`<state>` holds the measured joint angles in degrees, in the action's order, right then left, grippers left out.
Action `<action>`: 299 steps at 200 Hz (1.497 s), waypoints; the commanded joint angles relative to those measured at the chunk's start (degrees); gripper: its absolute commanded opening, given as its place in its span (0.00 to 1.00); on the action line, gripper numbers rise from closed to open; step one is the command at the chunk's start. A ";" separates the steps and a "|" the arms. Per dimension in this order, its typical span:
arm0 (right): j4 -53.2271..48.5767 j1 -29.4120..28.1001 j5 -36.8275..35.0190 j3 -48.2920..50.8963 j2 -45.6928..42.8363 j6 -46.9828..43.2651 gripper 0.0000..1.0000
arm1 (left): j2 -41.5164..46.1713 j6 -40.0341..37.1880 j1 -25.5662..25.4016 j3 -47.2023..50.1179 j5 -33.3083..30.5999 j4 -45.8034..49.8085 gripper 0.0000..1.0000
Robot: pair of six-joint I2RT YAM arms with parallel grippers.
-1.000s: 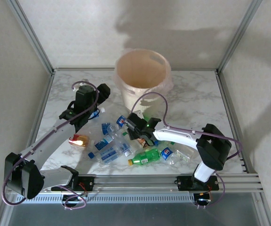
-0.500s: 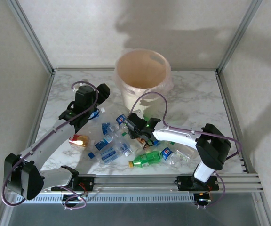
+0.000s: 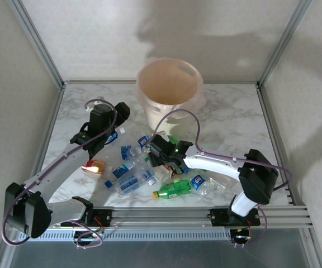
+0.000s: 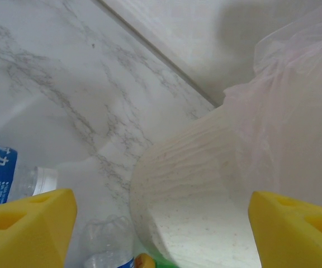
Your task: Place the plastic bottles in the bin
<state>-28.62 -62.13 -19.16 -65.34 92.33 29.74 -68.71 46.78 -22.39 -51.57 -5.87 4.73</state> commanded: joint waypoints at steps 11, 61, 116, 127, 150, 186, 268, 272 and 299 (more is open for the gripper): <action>-1.47 -2.77 6.78 -5.53 -1.97 -2.69 0.80 | 1.65 1.88 0.68 2.02 -1.34 0.30 0.80; -1.66 -5.05 10.89 -9.16 4.34 -4.53 0.79 | 1.99 2.47 1.04 2.45 -0.99 0.28 0.80; -3.34 -6.33 10.92 -10.17 8.39 -5.03 0.77 | 1.99 2.35 1.74 2.26 -0.76 0.33 0.81; -3.81 -6.27 10.55 -10.33 9.11 -5.04 0.77 | 1.80 2.46 1.74 2.35 -0.61 0.11 0.80; -3.67 -6.26 10.34 -10.53 10.32 -5.25 0.77 | 1.65 2.65 1.74 2.27 -0.46 -0.11 0.80; -3.88 -6.32 9.41 -11.13 12.10 -5.47 0.76 | 1.65 2.39 1.83 2.09 -0.59 0.10 0.80; -3.72 -6.32 7.78 -11.08 12.45 -5.39 0.70 | 1.56 2.17 1.95 2.44 -0.55 0.01 0.80; -3.72 -6.25 7.66 -10.99 12.37 -5.36 0.70 | 1.59 2.17 2.05 2.44 -0.55 0.06 0.80; -3.50 -6.37 7.20 -10.87 10.95 -5.10 0.68 | 1.72 2.18 2.05 2.53 -0.46 0.10 0.80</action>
<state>-31.09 -67.81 -9.58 -75.46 104.14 24.82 -67.77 48.71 -20.84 -49.52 -6.00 4.97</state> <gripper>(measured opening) 0.689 0.804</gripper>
